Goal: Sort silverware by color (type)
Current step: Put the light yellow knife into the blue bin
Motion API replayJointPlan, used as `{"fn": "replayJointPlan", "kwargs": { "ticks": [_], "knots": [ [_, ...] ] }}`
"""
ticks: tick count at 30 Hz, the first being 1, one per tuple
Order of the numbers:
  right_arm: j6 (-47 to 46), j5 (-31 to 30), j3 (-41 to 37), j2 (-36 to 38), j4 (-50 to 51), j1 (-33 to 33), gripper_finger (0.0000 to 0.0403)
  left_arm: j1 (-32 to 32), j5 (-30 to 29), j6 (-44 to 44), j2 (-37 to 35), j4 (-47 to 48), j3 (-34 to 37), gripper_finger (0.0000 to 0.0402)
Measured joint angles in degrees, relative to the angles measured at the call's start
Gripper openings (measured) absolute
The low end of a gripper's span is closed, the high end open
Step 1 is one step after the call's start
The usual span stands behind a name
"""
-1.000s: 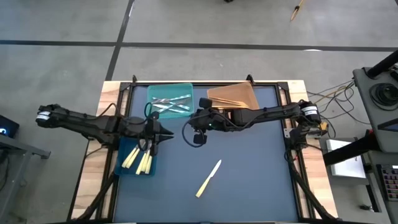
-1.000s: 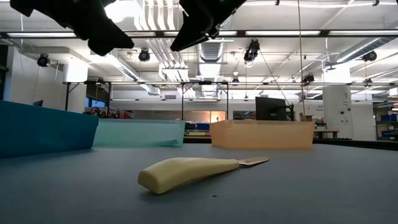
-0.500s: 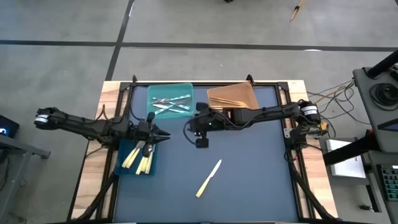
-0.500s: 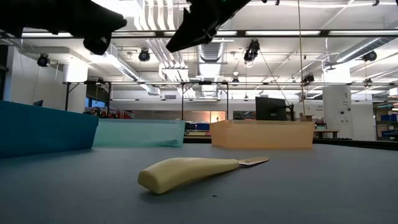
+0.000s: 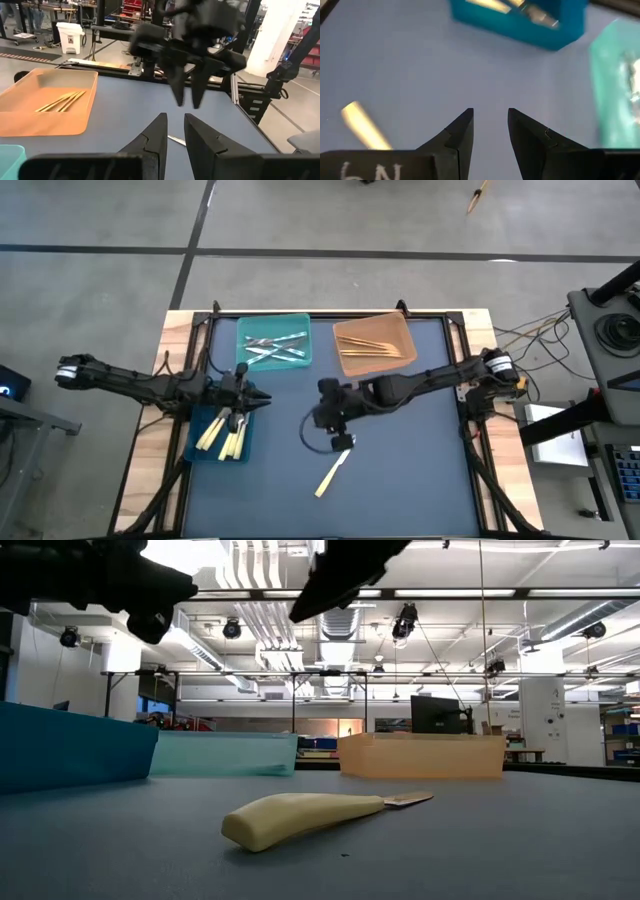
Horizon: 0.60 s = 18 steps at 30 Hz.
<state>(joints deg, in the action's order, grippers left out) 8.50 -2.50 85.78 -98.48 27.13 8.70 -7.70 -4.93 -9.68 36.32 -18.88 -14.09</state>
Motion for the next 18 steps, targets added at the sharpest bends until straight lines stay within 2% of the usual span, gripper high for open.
{"fn": "replayJointPlan", "kwargs": {
  "ticks": [8, 16, 18],
  "knots": [
    [-7.35, -0.03, 0.00, 0.00, 8.20, 7.31, 0.0109, 0.00, 0.00, -1.89, 0.46, 0.06, 0.00, 0.0048],
    [-16.71, -0.12, 0.00, 0.00, 10.06, 16.70, 0.0109, 0.00, -0.11, -1.56, 1.45, -0.04, 0.00, 0.0048],
    [-17.50, -2.31, 0.00, -0.08, 9.88, 19.06, 0.0109, 0.00, -0.11, -1.56, 1.76, -0.06, 0.00, 0.0048]
  ]
}}
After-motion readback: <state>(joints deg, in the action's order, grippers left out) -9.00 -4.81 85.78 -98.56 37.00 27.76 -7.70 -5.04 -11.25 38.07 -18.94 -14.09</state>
